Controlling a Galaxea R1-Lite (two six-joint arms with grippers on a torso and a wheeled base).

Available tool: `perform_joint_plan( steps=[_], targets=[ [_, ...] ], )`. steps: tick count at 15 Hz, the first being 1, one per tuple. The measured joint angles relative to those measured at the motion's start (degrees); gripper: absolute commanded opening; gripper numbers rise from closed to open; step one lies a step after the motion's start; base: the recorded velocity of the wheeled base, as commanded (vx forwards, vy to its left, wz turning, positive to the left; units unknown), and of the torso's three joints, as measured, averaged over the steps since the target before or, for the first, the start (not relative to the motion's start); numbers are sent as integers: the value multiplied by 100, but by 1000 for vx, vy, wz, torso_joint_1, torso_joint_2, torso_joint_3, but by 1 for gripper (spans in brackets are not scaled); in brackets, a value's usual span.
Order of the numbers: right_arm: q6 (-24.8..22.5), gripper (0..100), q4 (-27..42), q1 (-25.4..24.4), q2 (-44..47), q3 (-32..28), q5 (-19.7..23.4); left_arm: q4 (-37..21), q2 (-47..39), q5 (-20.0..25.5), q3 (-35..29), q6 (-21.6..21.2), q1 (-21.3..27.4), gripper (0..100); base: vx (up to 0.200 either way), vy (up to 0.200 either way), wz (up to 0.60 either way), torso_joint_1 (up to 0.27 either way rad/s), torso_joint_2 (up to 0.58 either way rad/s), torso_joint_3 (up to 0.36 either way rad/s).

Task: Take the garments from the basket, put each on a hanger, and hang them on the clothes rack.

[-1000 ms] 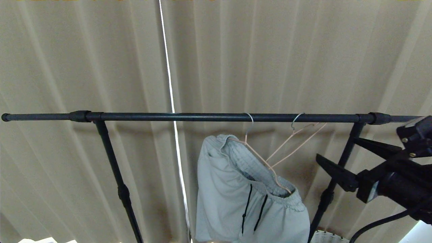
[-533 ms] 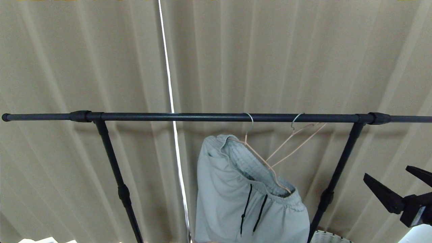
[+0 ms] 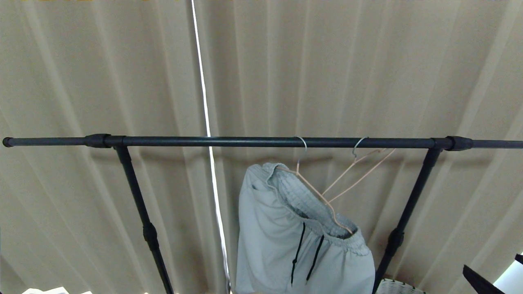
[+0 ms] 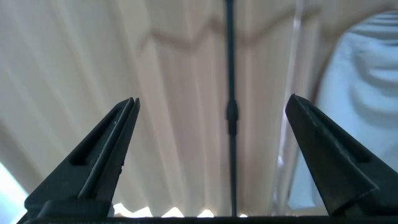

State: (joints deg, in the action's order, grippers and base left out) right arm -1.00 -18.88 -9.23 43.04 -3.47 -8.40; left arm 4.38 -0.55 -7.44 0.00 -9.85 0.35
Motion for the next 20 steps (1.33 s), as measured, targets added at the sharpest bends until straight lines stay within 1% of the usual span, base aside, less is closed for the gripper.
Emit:
perform_joint_plan(
  steps=[2,4,5,6,7,9,13,14,15,16,17,18,19,20],
  targets=[
    [-1,100,1197,24,-664,-66,-20,-6,6,265,0,50,0,100,0,0,0,0,0,0],
    [-1,100,2747,155,-1493,-291,-27,-9,9,290,0,126,2,100,0,0,0,0,0,0],
    [-1,100,3401,269,-1915,-421,-27,-11,9,282,0,169,0,100,0,0,0,0,0,0],
    [2,100,3829,439,-2324,-562,-29,-9,9,284,0,189,0,100,0,0,0,0,0,0],
    [2,100,4036,625,-2638,-663,-33,-9,9,277,0,194,2,100,0,0,0,0,0,0],
    [5,100,4116,830,-3101,-770,-30,-9,6,254,0,222,-24,100,0,0,0,0,0,0],
    [27,100,4083,879,-3903,-796,15,-11,6,246,0,268,-56,100,0,0,0,0,0,0],
    [118,100,4039,894,-4041,-770,9,-9,6,246,0,266,-56,100,0,0,0,0,0,0],
    [278,100,3883,901,-4142,-716,15,-9,6,244,0,266,-56,100,0,0,0,0,0,0],
    [338,100,3563,905,-4203,-606,52,-9,6,246,0,271,-54,100,0,0,0,0,0,0],
    [357,100,3133,905,-4247,-421,187,-11,6,257,0,257,-54,100,0,0,0,0,0,0],
    [356,100,2645,905,-4269,-197,439,-9,6,268,0,239,-49,100,0,0,0,0,0,0],
    [310,100,2339,905,-4284,-40,774,-9,9,277,0,235,-49,100,0,0,0,0,0,0],
    [252,100,2320,909,-4294,65,889,-9,9,279,0,238,-49,100,0,0,0,0,0,0]
  ],
)
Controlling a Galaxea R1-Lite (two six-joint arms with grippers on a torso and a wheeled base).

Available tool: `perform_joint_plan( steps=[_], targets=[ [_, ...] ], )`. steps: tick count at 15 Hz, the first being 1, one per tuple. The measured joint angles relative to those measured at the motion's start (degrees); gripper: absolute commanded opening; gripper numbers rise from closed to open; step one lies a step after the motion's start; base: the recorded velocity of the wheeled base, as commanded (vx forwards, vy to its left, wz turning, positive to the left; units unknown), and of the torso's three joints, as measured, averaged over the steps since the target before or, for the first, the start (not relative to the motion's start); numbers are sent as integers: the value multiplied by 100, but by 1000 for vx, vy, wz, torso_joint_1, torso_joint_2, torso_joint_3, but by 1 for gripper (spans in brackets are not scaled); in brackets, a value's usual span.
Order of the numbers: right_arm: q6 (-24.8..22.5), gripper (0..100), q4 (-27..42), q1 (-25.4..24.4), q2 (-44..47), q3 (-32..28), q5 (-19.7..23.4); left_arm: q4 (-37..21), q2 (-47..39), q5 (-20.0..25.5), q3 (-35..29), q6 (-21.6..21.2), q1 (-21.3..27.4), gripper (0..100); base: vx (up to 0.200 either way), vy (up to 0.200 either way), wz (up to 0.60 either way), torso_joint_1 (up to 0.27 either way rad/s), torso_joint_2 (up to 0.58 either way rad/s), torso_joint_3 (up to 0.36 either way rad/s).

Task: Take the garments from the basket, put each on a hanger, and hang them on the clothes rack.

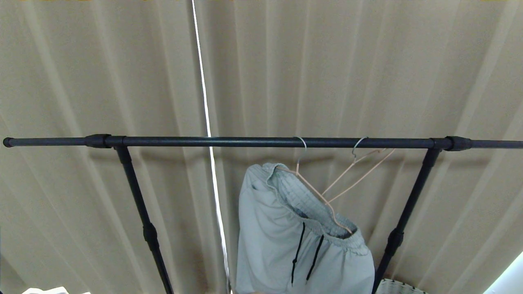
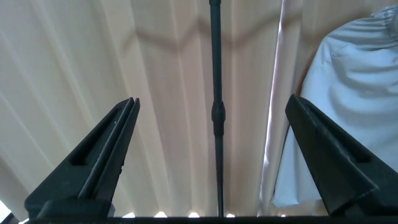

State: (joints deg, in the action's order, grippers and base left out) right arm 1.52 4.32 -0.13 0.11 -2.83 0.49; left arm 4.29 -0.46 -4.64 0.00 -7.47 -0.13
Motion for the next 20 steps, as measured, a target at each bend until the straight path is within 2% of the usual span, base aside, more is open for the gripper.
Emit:
perform_joint_plan(
  steps=[3,5,7,19,20],
  targets=[
    [-93,100,2,0,-1,90,-104,0,0,0,0,28,-2,100,0,0,0,0,0,0],
    [-117,100,-46,-2,-1,118,-568,0,0,0,0,33,-2,100,0,0,0,0,0,0],
    [-29,100,-87,-2,-4,138,-642,0,0,0,0,33,-2,100,0,0,0,0,0,0],
    [-44,100,-87,-2,-4,143,-628,-6,0,13,0,48,-5,100,-200,0,0,2,3,2],
    [-44,100,-88,-2,-4,143,-628,-6,0,11,0,34,0,100,0,0,0,0,0,0]
  ],
)
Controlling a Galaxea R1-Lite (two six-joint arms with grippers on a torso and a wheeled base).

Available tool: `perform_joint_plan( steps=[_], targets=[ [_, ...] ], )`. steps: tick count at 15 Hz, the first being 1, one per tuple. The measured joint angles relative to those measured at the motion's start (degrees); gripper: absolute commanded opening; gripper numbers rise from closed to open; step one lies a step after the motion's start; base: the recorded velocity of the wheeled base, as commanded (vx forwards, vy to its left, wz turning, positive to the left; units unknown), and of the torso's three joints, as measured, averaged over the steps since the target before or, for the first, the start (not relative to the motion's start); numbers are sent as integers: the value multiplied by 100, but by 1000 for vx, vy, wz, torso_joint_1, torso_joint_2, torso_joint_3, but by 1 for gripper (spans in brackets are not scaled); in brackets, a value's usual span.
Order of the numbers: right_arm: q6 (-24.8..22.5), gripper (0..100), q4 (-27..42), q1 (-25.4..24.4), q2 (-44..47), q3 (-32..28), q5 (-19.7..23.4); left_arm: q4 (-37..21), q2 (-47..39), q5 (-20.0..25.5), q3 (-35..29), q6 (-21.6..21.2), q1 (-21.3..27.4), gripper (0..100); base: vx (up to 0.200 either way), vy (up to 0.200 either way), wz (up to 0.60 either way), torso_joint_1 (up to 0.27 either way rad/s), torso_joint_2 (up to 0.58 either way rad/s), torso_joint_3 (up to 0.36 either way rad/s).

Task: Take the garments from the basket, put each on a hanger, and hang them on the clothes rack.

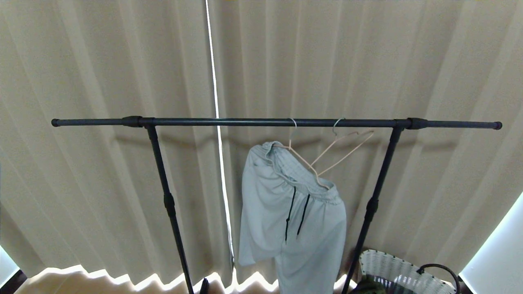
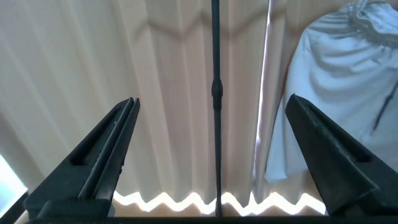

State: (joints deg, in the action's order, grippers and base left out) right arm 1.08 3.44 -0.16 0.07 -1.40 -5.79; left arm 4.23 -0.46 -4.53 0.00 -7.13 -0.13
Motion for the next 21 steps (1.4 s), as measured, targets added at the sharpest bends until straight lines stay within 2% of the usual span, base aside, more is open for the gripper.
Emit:
perform_joint_plan(
  steps=[3,5,8,11,14,15,16,17,18,21],
  targets=[
    [0,100,-2,2,0,0,-1,4,0,-17,0,76,-2,100,0,0,0,0,0,0],
    [17,100,1,2,0,0,0,-5,0,-22,0,350,0,100,0,0,0,0,0,0],
    [17,100,0,2,0,0,-1,-5,0,-4,0,1268,-2,100,0,0,0,0,0,0],
    [15,100,0,2,0,0,-1,-5,0,49,0,887,-2,100,0,0,0,0,0,0],
    [22,100,0,0,0,0,-9,11,0,165,0,-212,-7,100,0,0,0,0,0,0],
    [22,100,0,0,0,-2,-9,20,0,176,0,-696,-7,100,0,0,0,0,0,0],
    [22,100,0,2,0,-2,-9,26,0,189,0,-803,-5,100,0,0,0,0,0,0],
    [24,100,0,0,0,-2,-9,28,-2,218,0,-516,6,100,0,0,0,0,0,0],
    [22,100,0,-2,0,-2,-11,30,-2,251,0,-411,16,100,0,0,0,0,0,0],
    [28,100,0,2,-2,-2,-11,-35,-2,491,0,-279,29,100,0,0,0,0,0,0]
  ],
)
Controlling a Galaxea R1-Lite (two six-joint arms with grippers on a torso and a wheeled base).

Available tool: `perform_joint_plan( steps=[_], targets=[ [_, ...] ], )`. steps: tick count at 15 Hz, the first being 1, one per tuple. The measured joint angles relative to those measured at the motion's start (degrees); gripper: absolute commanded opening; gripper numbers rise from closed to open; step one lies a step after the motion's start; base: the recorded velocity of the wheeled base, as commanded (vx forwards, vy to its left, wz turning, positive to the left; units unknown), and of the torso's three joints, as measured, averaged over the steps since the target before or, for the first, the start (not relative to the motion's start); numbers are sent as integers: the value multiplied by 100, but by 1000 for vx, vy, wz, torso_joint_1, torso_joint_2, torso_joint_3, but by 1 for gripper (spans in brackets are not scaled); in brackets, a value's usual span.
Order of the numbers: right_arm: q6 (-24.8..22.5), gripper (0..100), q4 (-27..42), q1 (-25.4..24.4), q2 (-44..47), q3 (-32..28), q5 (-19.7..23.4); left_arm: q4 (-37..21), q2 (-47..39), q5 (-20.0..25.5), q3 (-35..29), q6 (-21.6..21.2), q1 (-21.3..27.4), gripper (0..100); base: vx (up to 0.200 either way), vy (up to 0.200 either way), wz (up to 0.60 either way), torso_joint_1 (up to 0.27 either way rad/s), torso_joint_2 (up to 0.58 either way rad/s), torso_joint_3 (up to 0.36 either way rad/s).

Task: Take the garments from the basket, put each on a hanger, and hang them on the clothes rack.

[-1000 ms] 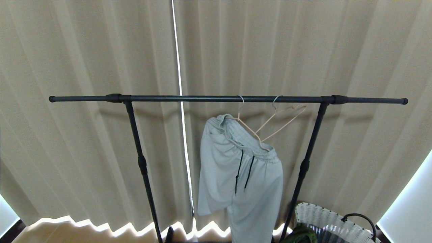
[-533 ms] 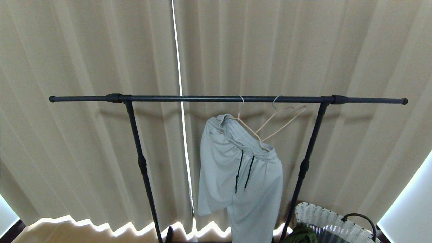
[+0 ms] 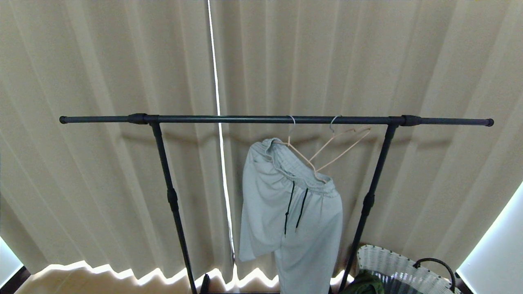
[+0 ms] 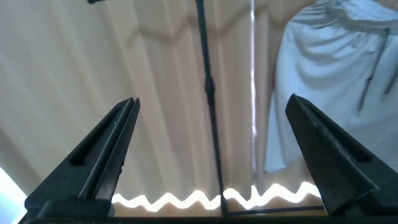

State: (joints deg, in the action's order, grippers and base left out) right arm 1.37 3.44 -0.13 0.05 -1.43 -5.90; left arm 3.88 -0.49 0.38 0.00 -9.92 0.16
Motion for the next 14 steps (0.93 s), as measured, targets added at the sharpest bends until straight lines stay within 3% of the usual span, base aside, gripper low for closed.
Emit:
perform_joint_plan(
  steps=[2,3,6,14],
  targets=[
    [5,100,0,-2,0,0,0,-385,2,965,-2,311,0,100,0,0,0,0,0,0],
    [5,100,0,-2,0,2,0,-456,0,1053,-7,413,0,100,0,0,0,0,0,0],
    [5,100,0,-2,0,0,0,-483,2,607,-18,812,-9,100,0,0,0,0,0,0],
    [5,100,0,-2,0,2,0,-458,2,578,-18,809,-6,100,0,0,0,0,0,0]
  ],
)
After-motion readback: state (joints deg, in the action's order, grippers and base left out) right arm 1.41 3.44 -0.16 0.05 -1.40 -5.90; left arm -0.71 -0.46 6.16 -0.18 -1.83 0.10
